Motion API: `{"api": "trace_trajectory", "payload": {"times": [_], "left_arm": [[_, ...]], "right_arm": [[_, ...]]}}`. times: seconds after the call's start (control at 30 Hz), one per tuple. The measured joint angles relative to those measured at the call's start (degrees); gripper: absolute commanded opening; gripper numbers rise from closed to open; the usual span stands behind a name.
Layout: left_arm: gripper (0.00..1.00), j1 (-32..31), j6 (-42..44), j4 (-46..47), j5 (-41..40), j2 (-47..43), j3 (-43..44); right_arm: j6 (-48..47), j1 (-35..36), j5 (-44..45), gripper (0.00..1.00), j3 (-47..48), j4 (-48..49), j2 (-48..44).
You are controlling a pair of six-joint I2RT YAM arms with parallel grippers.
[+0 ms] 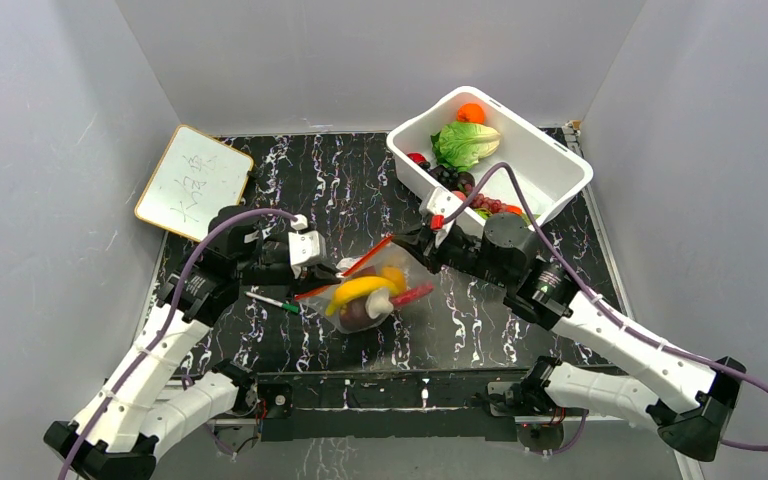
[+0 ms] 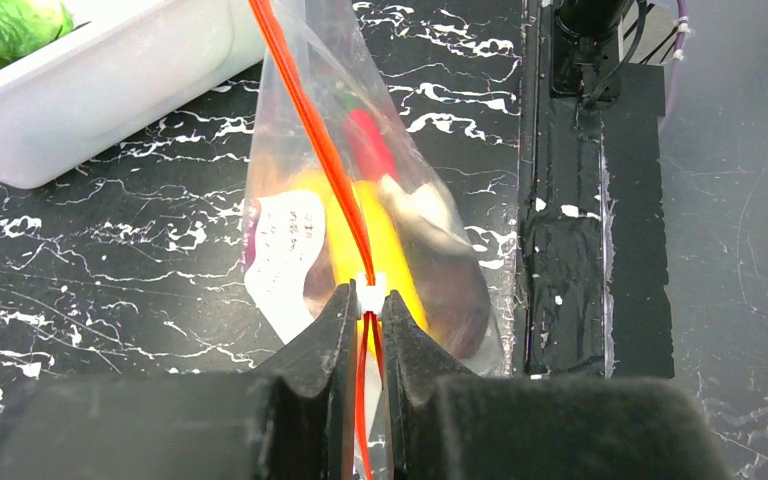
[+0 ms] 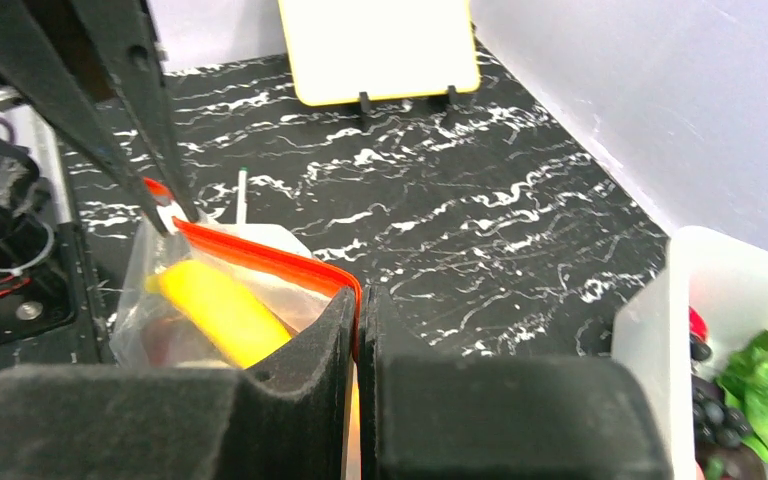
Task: Place the food in the zip-top bag and seal the zipper
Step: Zip the zipper food storage bag at the center of the board.
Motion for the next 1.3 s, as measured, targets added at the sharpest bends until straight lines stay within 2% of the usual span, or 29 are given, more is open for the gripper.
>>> {"api": "trace_trajectory", "payload": {"times": [0.5, 0.67, 1.03, 1.3], "left_arm": [[0.0, 0.0, 1.11, -6.45, -5.22, -4.04, 0.24], [0.0, 0.0, 1.05, -9.42, -7.41, -4.59, 0.24], [0.0, 0.0, 1.11, -13.18, -9.81, -6.49, 1.9], [0.0, 0.0, -1.36, -14.29, -7.21, -10.84, 2.38]], "right_arm": [[-2.01, -0.33, 16.61, 0.0, -0.13, -2.16, -5.64], [-1.75, -0.66, 20.52, 0.0, -2.84, -1.49, -8.83], [0.59, -0.57, 20.83, 0.0, -4.85, -6.19, -12.0], [2.08, -0.79, 12.35, 0.0, -5.66, -8.15, -17.29]]}}
